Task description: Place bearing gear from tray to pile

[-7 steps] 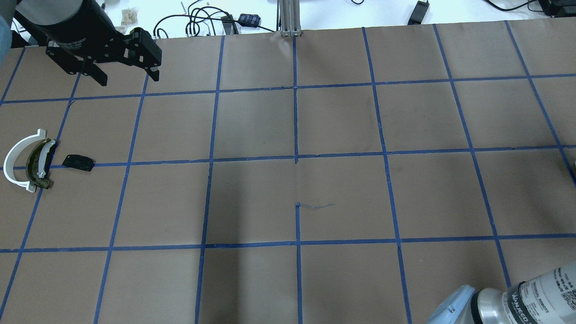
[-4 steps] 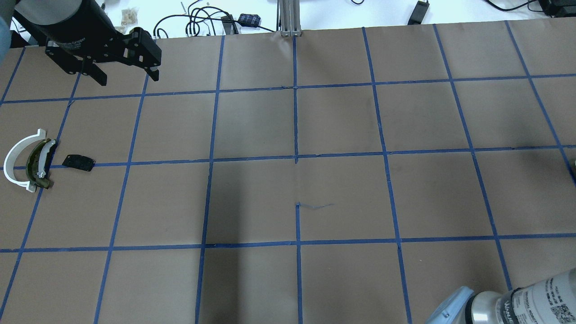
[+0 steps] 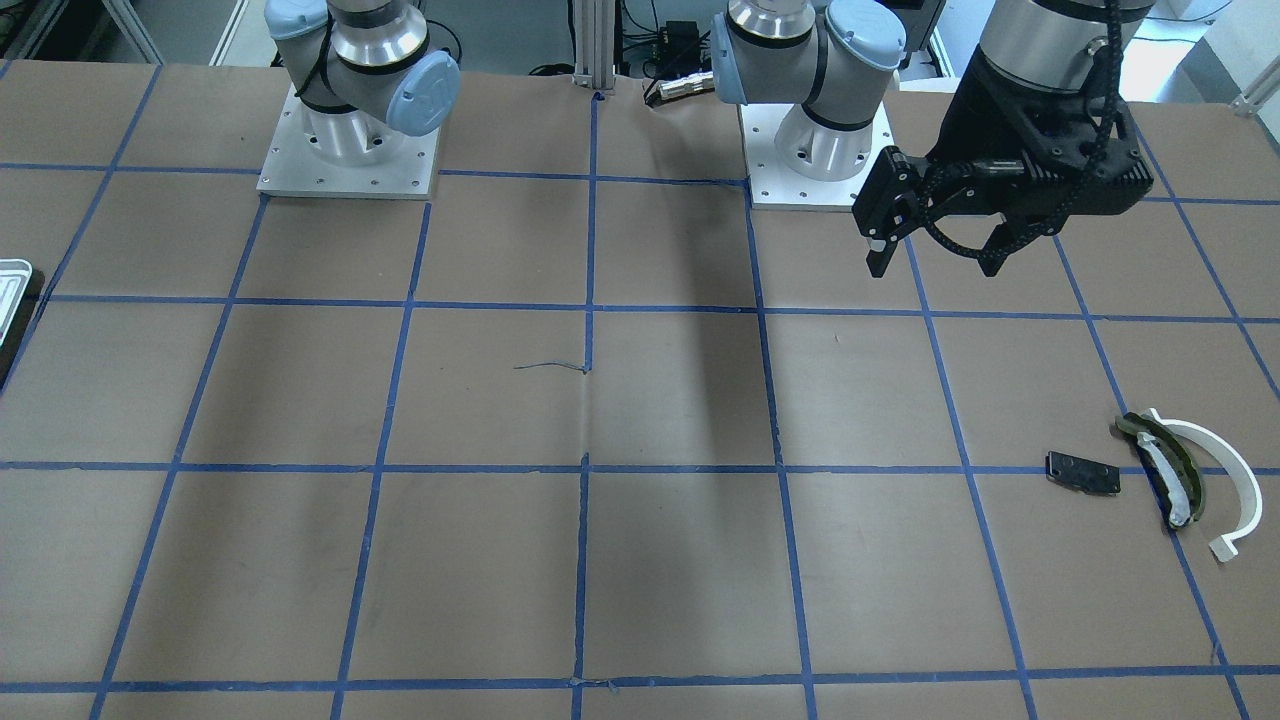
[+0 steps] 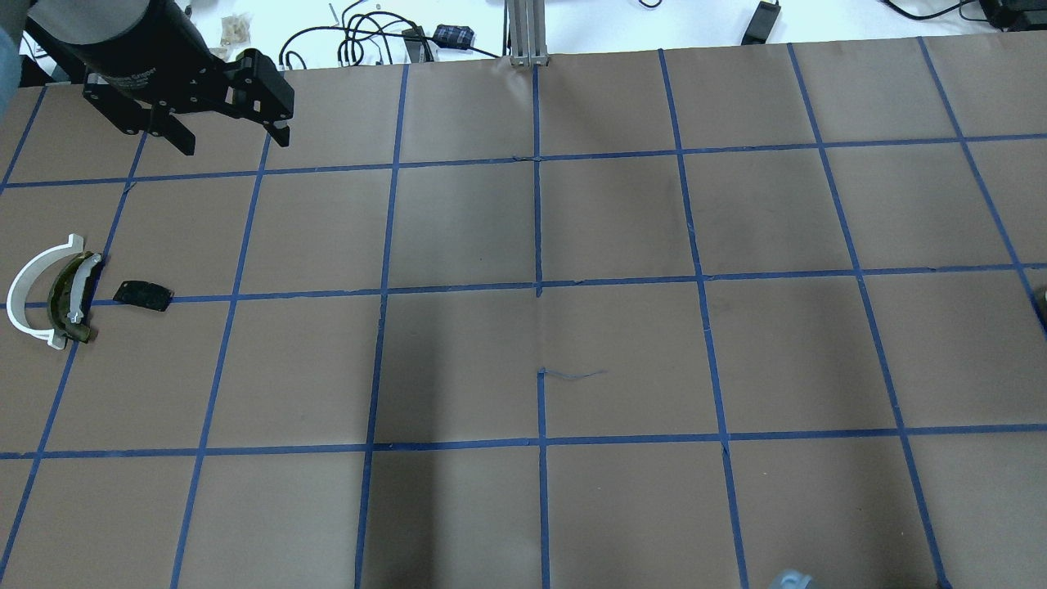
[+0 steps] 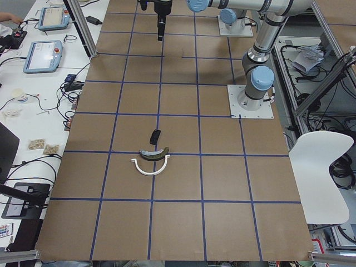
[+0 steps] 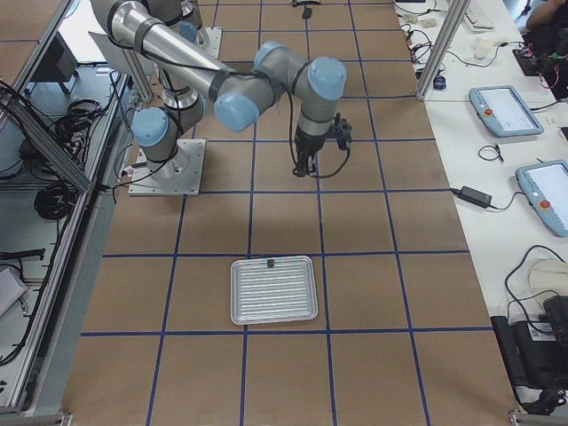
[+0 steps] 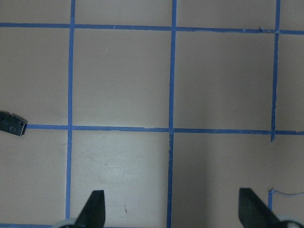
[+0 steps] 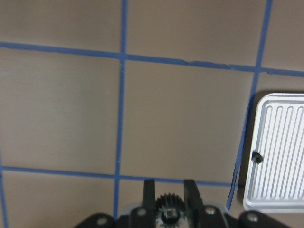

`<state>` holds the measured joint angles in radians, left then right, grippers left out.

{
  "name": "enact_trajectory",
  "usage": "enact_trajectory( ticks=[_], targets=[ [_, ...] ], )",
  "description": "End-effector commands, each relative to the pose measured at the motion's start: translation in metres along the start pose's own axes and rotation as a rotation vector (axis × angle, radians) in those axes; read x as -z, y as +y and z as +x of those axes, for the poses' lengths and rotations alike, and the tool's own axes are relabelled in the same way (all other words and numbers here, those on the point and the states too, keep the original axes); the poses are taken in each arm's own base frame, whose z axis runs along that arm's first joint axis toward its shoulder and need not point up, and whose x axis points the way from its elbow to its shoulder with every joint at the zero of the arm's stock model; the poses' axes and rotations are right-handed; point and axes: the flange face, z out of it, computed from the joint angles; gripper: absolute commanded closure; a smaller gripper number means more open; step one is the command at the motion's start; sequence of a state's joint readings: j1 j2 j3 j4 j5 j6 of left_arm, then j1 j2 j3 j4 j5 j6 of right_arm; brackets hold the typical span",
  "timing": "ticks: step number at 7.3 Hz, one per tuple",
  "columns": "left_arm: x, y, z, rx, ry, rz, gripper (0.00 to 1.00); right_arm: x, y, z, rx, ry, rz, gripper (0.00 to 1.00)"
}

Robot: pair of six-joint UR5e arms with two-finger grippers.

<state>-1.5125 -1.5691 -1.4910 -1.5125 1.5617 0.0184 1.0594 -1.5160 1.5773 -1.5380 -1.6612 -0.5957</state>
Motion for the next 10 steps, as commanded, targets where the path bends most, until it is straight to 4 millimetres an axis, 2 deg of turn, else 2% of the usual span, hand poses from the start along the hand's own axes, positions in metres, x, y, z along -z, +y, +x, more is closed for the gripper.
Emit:
enact_trajectory(
  ticks=[1,3,4,5,6,7,8,9,10],
  targets=[
    [0.0,0.0,0.0,0.0,0.0,0.0,0.0,0.054,-0.016,-0.149,-0.083,0.018,0.001,1.0],
    [-0.001,-0.001,0.0,0.0,0.0,-0.002,0.0,0.047,-0.032,-0.27,-0.162,0.013,0.057,1.0],
    [-0.001,-0.001,0.0,0.002,0.002,-0.002,0.0,0.027,-0.045,-0.337,-0.112,0.019,0.087,1.0],
    [0.0,0.0,0.0,0.002,0.002,0.0,0.0,0.004,-0.064,-0.39,-0.043,0.013,0.157,1.0],
    [0.0,0.0,0.0,0.0,0.003,0.0,0.0,-0.033,-0.072,-0.425,-0.063,0.016,0.116,0.99],
    [-0.002,0.0,0.0,0.002,0.003,-0.003,0.0,-0.069,-0.081,-0.47,-0.03,-0.036,0.122,0.95],
    [0.0,0.0,0.0,0.002,0.003,0.0,0.0,-0.11,-0.088,-0.5,0.016,-0.053,0.121,0.94],
    [-0.001,0.0,0.0,0.002,0.003,-0.002,0.0,-0.152,-0.079,-0.51,0.058,-0.032,0.104,0.94],
    [-0.002,0.002,0.0,0.002,0.002,-0.003,0.0,-0.206,-0.065,-0.511,0.078,-0.036,0.123,0.9]
  ],
)
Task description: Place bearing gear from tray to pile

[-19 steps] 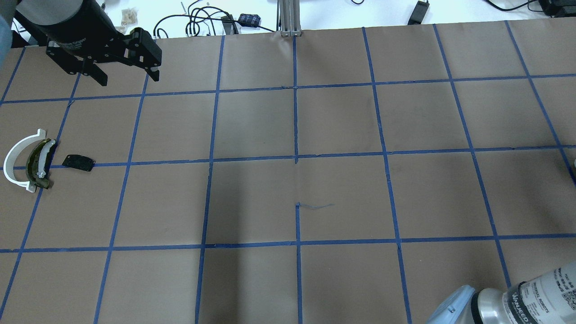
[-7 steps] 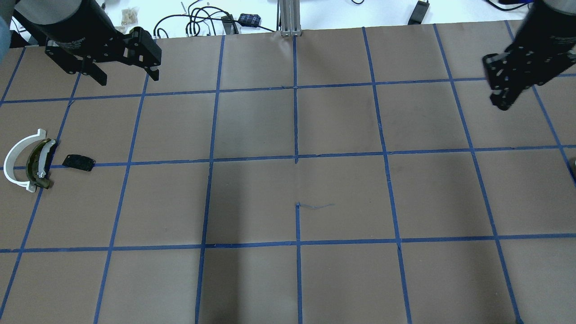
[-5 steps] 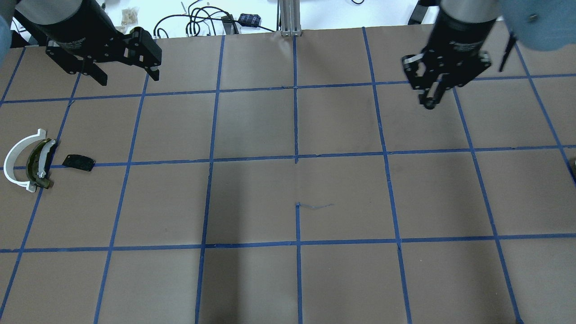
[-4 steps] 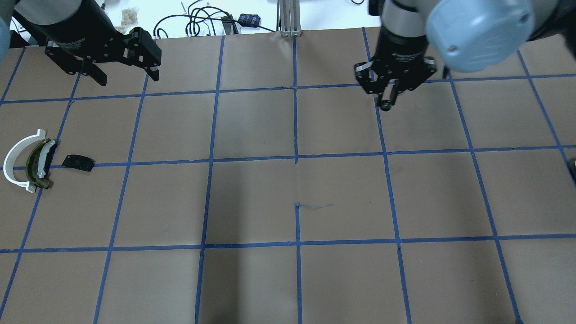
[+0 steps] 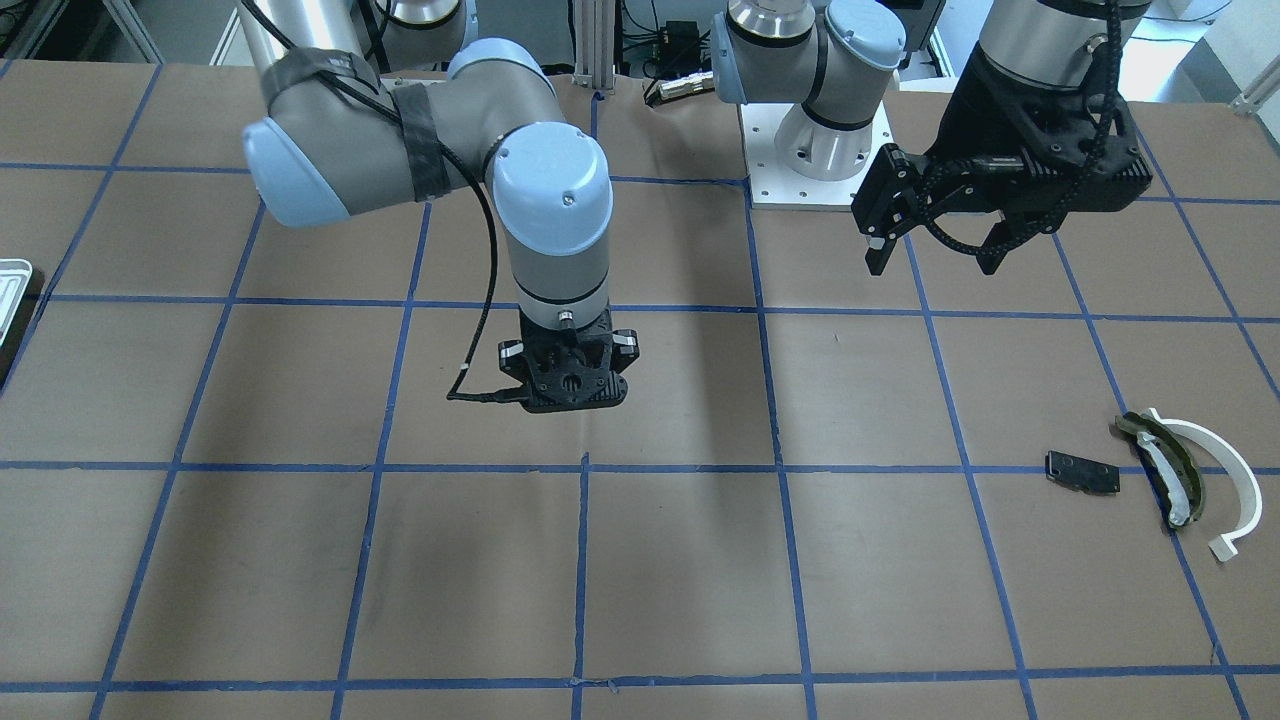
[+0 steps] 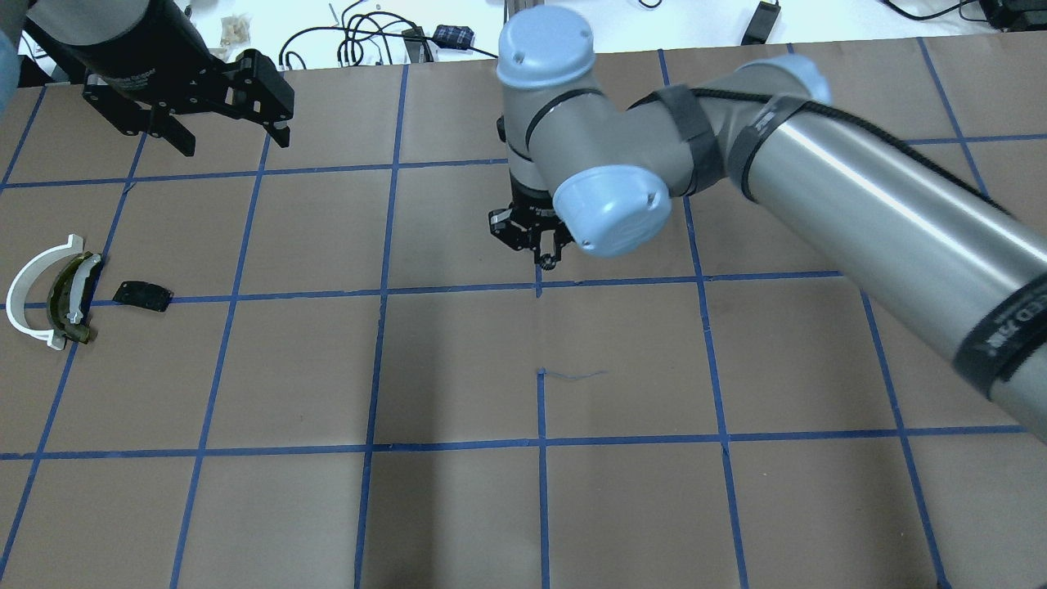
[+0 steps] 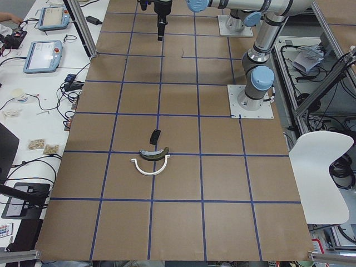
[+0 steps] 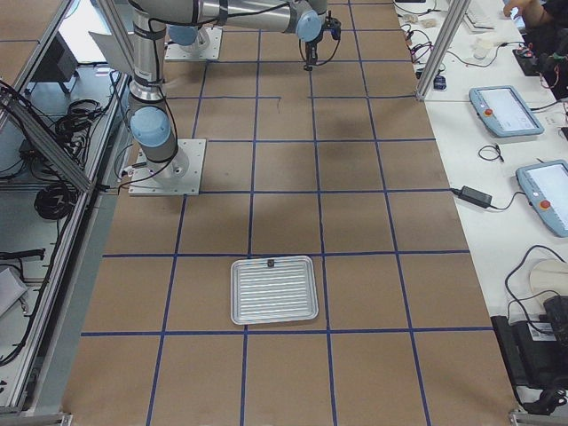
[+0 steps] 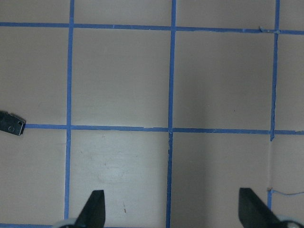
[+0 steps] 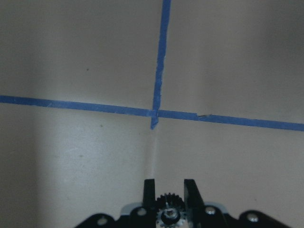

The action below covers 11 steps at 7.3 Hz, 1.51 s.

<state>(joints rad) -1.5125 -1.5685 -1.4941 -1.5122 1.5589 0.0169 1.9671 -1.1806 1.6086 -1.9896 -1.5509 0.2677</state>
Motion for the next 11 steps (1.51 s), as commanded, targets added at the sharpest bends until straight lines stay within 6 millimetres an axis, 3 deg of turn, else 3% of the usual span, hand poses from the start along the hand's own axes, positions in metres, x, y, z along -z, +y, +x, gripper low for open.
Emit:
enact_trajectory(
  ticks=[1,2,3,4,5,6,8,10,11],
  targets=[
    [-0.001,0.002,0.0,0.0,-0.001,-0.001,0.0,-0.095,0.039,-0.003,0.075,-0.021,0.091,0.84],
    [-0.001,0.002,0.0,0.0,0.0,-0.001,0.0,-0.098,0.041,-0.003,0.093,-0.032,0.127,0.78],
    [-0.001,0.002,0.0,0.0,0.0,-0.001,0.0,-0.101,0.042,-0.003,0.081,-0.033,0.119,0.67],
    [-0.002,0.002,0.0,0.0,-0.001,-0.003,0.0,-0.098,0.041,-0.003,0.081,-0.033,0.126,0.03],
    [-0.002,0.002,0.0,0.0,-0.001,-0.003,0.0,-0.083,0.032,0.004,0.076,-0.05,0.148,0.0],
    [-0.003,0.002,0.0,0.002,0.0,-0.006,0.0,-0.049,0.025,0.013,0.068,-0.053,0.176,0.0],
    [-0.005,0.007,0.002,-0.006,0.009,-0.016,0.0,0.054,0.001,0.092,0.105,-0.04,0.061,0.0],
    [-0.044,0.005,0.007,-0.027,0.021,-0.088,0.0,0.153,0.006,0.18,0.021,-0.015,0.161,0.0],
    [-0.061,0.008,0.046,0.003,0.112,-0.116,0.0,0.168,0.012,0.229,-0.018,-0.013,0.144,0.0]
  ],
)
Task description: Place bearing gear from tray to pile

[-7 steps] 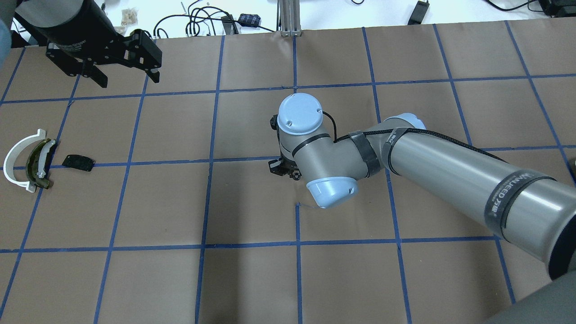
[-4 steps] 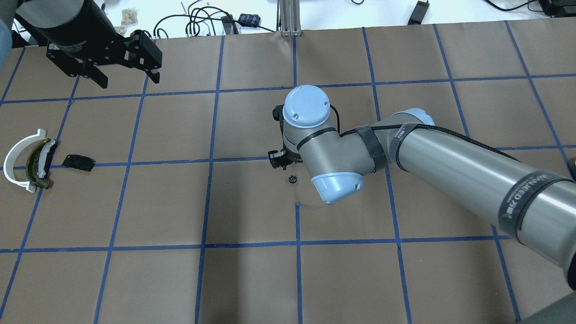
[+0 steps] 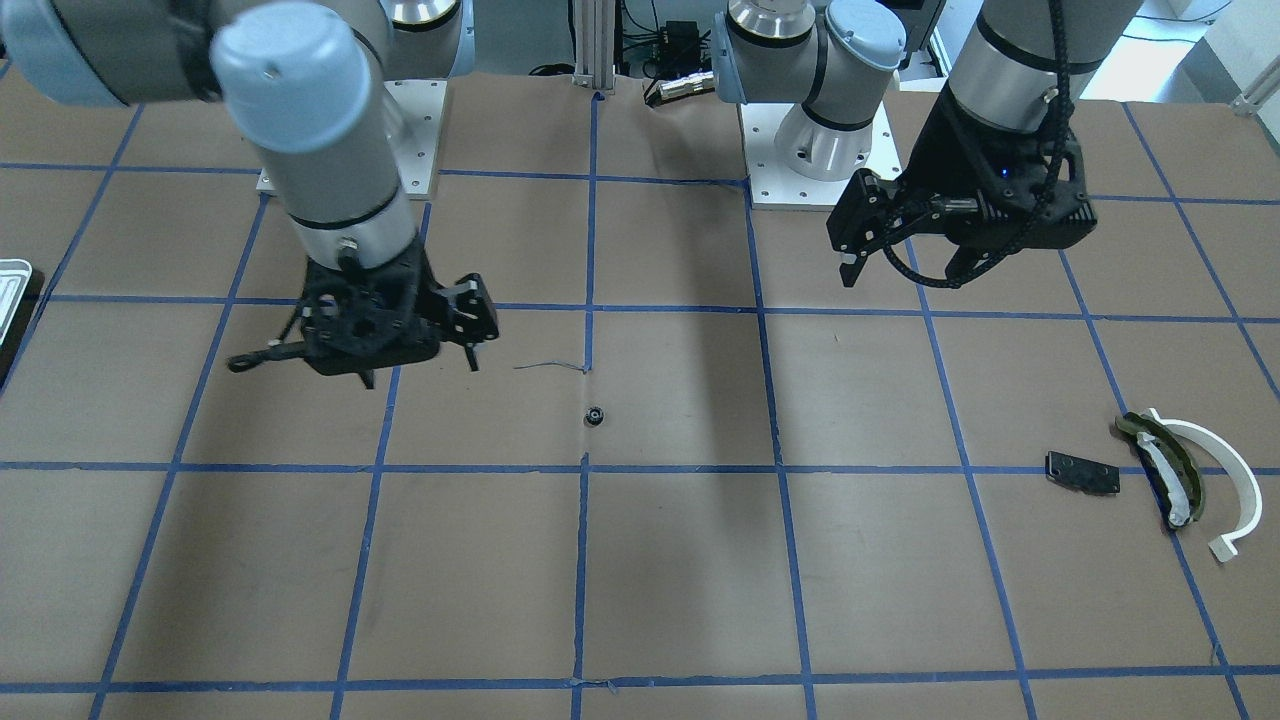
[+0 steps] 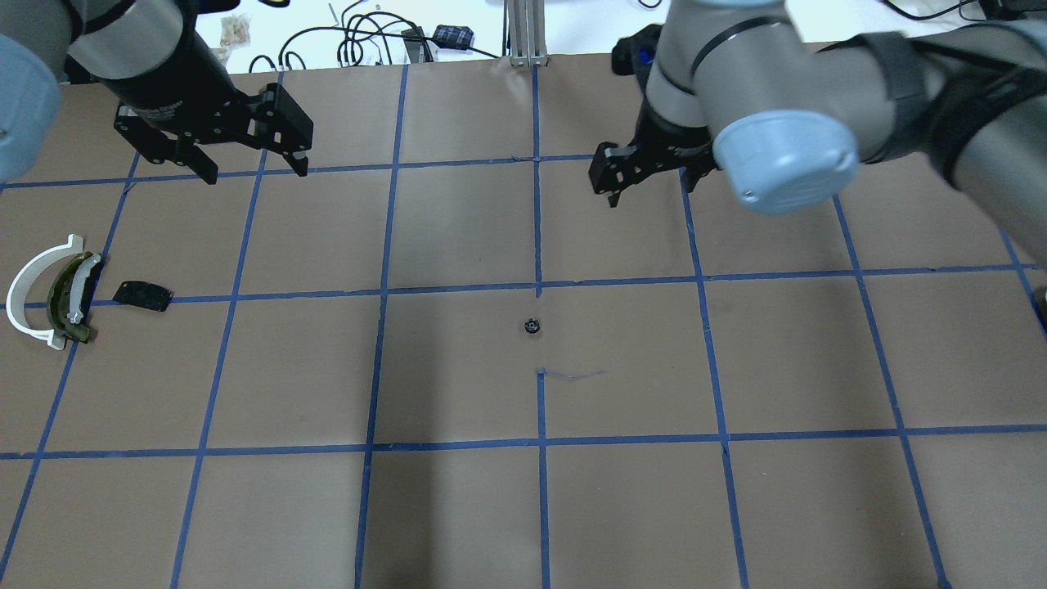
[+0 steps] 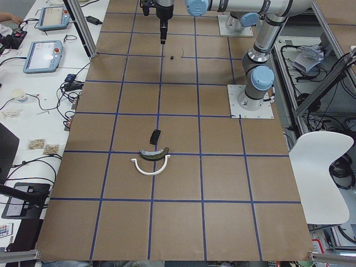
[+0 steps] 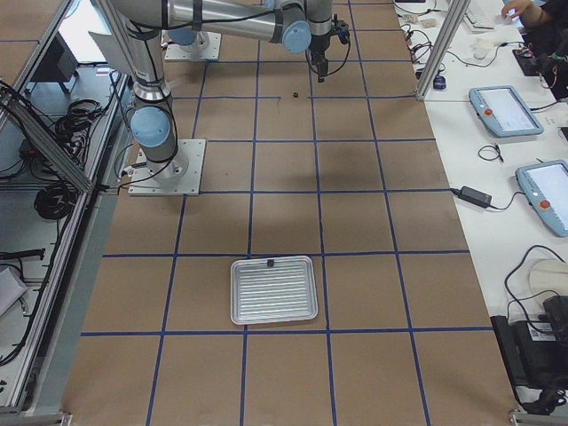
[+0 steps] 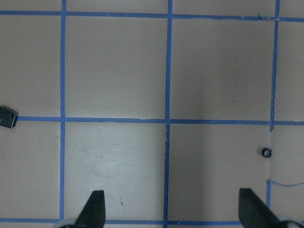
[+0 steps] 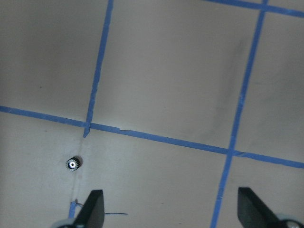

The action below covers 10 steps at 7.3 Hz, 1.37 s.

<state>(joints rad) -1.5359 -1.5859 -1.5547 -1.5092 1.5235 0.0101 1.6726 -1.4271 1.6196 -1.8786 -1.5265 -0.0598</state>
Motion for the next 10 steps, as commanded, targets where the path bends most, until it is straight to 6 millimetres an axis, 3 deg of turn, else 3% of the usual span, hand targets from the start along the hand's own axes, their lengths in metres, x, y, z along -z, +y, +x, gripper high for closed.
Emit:
enact_trajectory(
  ticks=[1,2,3,4,5,6,7,8,9,10],
  targets=[
    [-0.069,-0.004,0.086,0.003,0.086,-0.032,0.0,0.047,0.012,0.104,0.069,0.015,-0.014,0.0],
    [-0.124,-0.002,0.127,-0.067,0.102,0.022,0.0,0.058,0.021,0.155,0.176,0.035,-0.055,0.0],
    [-0.185,0.01,0.158,-0.082,0.095,-0.006,0.0,0.059,0.034,0.22,0.252,0.009,-0.084,0.0],
    [-0.243,0.013,0.17,-0.083,0.041,-0.03,0.0,0.054,0.058,0.283,0.299,-0.026,-0.125,0.0],
    [-0.271,0.027,0.21,-0.069,0.03,-0.014,0.0,0.049,0.079,0.345,0.487,-0.034,-0.132,0.0],
    [-0.287,0.05,0.233,-0.096,-0.05,-0.013,0.0,0.021,0.096,0.412,0.558,-0.086,-0.15,0.0],
    [-0.294,0.051,0.23,-0.108,-0.127,0.008,0.0,-0.007,0.13,0.482,0.6,-0.116,-0.144,0.0],
    [-0.297,0.051,0.231,-0.102,-0.119,0.0,0.0,-0.042,0.149,0.523,0.816,-0.175,-0.129,0.0],
    [-0.304,0.055,0.232,-0.087,-0.103,-0.021,0.0,-0.078,0.157,0.548,1.002,-0.235,-0.113,0.0],
    [-0.309,0.056,0.231,-0.093,-0.108,-0.031,0.0,-0.083,0.176,0.575,1.07,-0.2,-0.097,0.0]
  ],
)
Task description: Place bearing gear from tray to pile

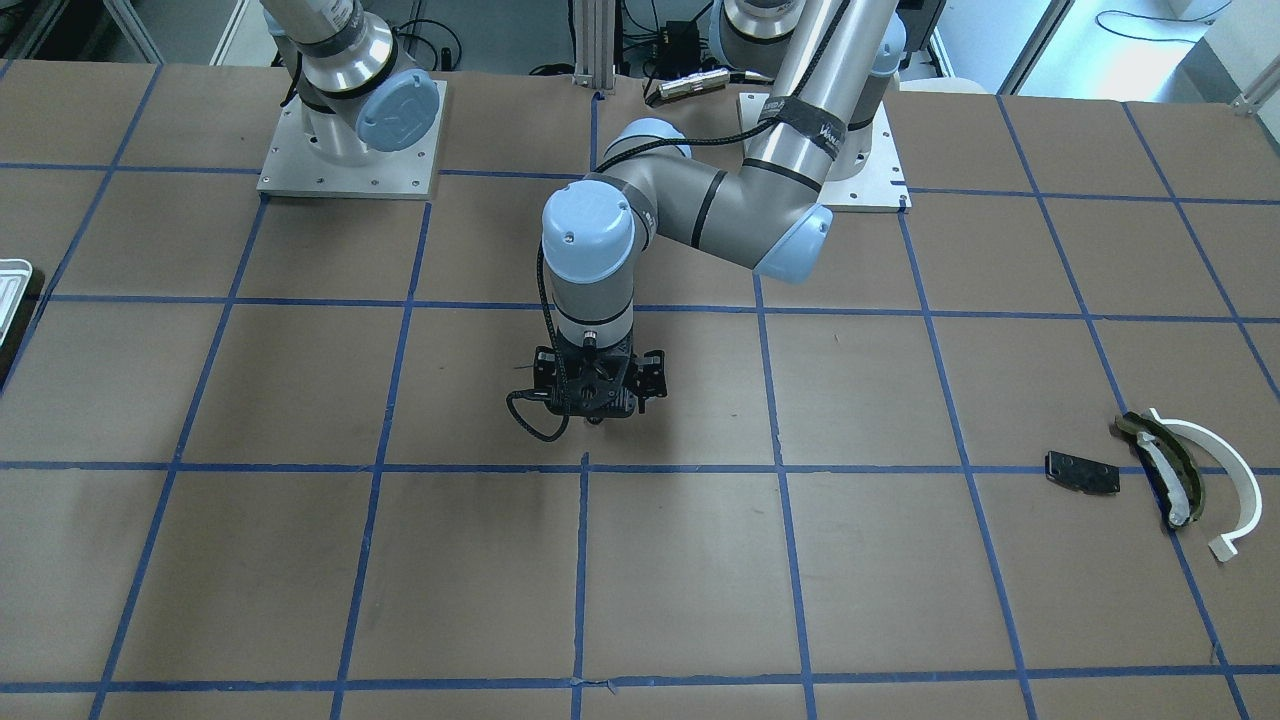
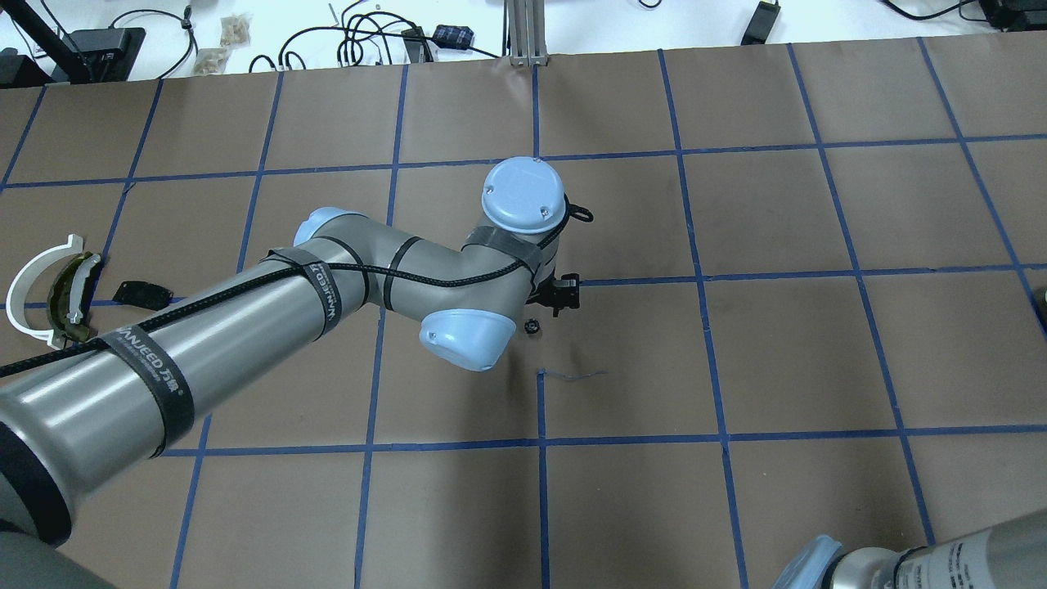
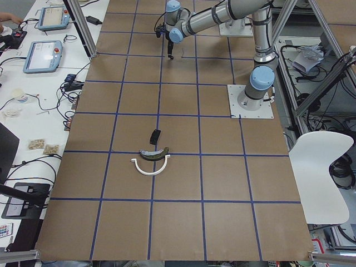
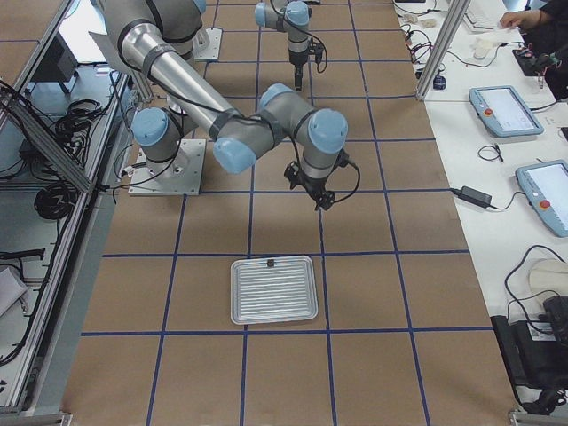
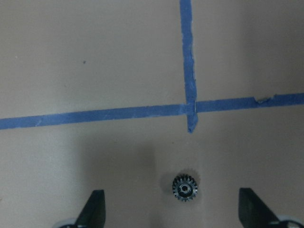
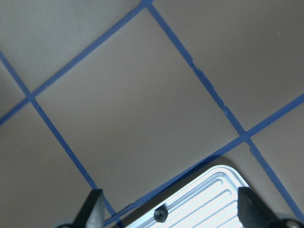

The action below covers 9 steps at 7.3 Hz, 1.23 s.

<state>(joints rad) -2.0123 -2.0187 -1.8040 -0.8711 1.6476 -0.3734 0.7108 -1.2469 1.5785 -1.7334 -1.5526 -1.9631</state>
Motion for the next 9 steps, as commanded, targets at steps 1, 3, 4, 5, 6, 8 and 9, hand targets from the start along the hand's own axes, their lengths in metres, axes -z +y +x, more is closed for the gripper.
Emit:
enact_trajectory(
  ticks=[1,3,4,5,6,8,9],
  targets=[
    [-0.009,0.001,0.002,0.013,0.004,-0.003,0.0,-0.033,0.058,0.015,0.313,0.055,-0.023,0.0],
    [-0.018,0.005,0.001,0.03,0.007,0.005,0.04,-0.07,0.093,0.018,0.428,0.066,-0.014,0.0],
    [-0.029,0.012,-0.001,0.039,-0.003,-0.019,0.03,-0.085,0.094,0.013,0.521,0.05,0.0,0.0],
    [-0.034,0.013,-0.001,0.054,-0.006,-0.026,0.04,-0.09,0.095,0.011,0.603,0.044,0.005,0.0],
    [-0.022,0.008,0.0,0.04,0.01,0.005,0.25,-0.092,0.095,0.01,0.609,0.045,0.009,0.0],
    [-0.031,0.007,0.001,0.046,0.007,-0.007,0.48,-0.105,0.094,0.002,0.594,0.036,0.015,0.02],
    [-0.039,0.01,-0.001,0.045,0.001,-0.022,0.55,-0.119,0.094,-0.003,0.552,0.057,-0.007,0.02]
  ],
)
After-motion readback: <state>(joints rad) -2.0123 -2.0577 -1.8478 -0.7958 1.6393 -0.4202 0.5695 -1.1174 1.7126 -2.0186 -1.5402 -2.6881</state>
